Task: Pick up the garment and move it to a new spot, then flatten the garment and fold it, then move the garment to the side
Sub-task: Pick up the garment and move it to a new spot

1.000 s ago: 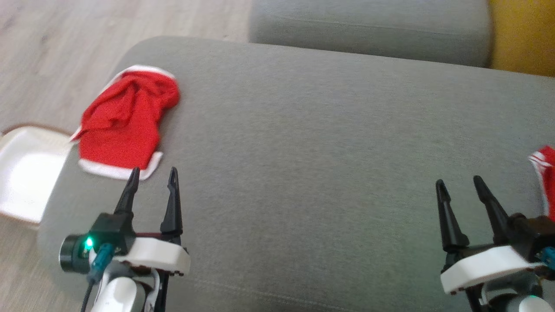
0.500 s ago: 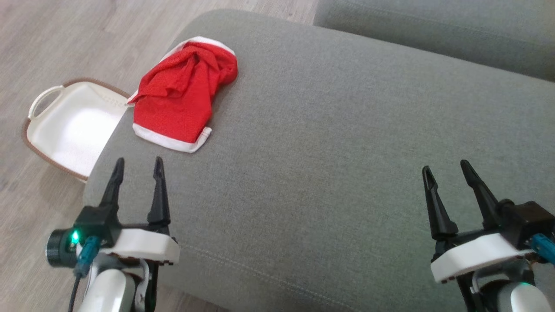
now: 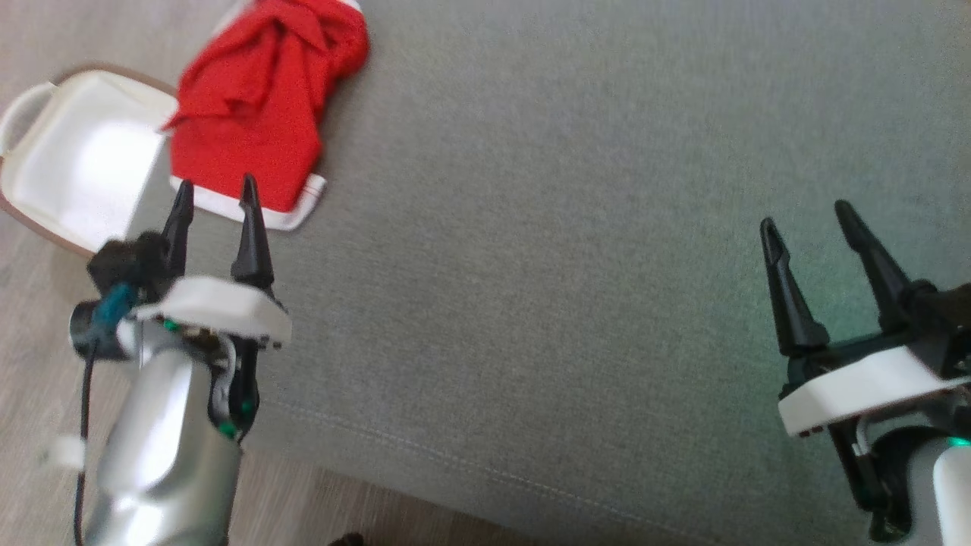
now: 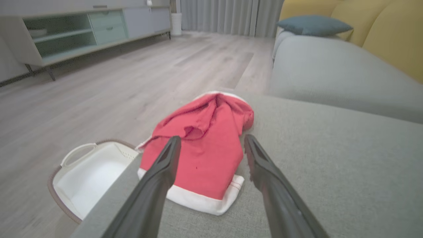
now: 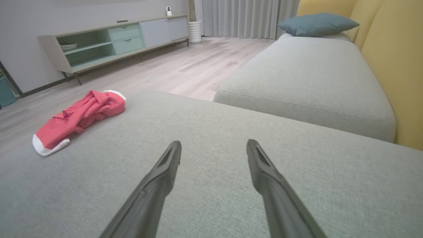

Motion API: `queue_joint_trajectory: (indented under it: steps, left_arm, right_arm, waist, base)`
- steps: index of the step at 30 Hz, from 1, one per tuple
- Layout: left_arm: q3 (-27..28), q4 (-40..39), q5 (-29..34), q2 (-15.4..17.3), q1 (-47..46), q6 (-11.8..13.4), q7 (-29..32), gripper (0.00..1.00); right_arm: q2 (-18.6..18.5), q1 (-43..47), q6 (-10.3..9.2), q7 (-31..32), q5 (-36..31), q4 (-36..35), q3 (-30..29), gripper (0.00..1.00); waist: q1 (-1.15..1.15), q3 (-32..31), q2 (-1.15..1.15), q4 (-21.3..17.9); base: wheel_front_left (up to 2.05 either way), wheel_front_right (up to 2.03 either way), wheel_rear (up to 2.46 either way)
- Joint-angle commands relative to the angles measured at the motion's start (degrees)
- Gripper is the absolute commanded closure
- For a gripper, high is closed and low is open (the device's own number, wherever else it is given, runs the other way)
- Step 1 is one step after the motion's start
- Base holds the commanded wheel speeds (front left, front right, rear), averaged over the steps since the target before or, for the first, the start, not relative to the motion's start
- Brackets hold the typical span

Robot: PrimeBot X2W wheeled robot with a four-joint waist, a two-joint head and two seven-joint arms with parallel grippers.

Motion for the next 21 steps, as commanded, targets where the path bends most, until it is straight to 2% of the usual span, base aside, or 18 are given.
queue_joint_trajectory:
  steps: [1, 10, 17, 18, 19, 20, 21]
  left_arm:
    - [2.5, 0.5, -0.4, 1.7, -3.2, -0.4, -0.2, 0.00]
    - [3.8, 24.8, -3.5, 4.6, -17.8, -4.5, 4.2, 0.00]
    - [2.8, 37.4, -4.7, 6.4, -24.3, -7.5, 14.2, 0.00]
    - [2.6, 38.5, -4.8, 6.6, -24.8, -7.9, 15.3, 0.31]
    - [2.3, 39.3, -4.8, 6.7, -25.3, -8.2, 16.0, 0.89]
    - [2.0, 39.8, -4.7, 7.0, -25.7, -8.4, 16.0, 1.00]
    - [1.9, 39.8, -4.5, 7.4, -26.1, -8.2, 14.8, 1.00]
  right_arm:
    - [-0.9, -1.8, 0.20, 0.3, -0.6, -2.5, 1.5, 0.00]
    - [-2.1, -4.3, 0.20, 0.9, -0.2, -3.1, 1.8, 0.00]
    - [-1.7, -4.6, 0.20, 0.4, 0.4, -1.8, 1.7, 0.00]
    - [-1.7, -4.7, 0.20, 0.3, 0.5, -1.6, 1.7, 0.00]
    - [-1.6, -4.7, 0.20, 0.1, 0.6, -1.4, 1.8, 0.00]
    - [-1.5, -4.7, 0.20, 0.0, 0.7, -1.2, 1.8, 0.00]
    - [-1.4, -4.8, 0.20, -0.2, 0.7, -1.0, 1.7, 0.00]
  waist:
    - [0.00, 4.5, 0.00, -1.9]
    - [0.00, 9.8, 0.00, -4.2]
    - [0.00, 9.6, 0.00, -4.7]
    - [0.00, 9.4, 0.00, -4.7]
    - [0.00, 9.0, 0.00, -4.7]
    - [0.00, 8.7, 0.00, -4.8]
    - [0.00, 8.2, 0.00, -4.9]
  base:
    - [0.00, 0.00, 0.00]
    - [0.00, 0.00, 0.00]
    - [0.00, 0.00, 0.00]
    - [0.00, 0.00, 0.00]
    - [0.00, 0.00, 0.00]
    - [0.00, 0.00, 0.00]
    - [0.00, 0.00, 0.00]
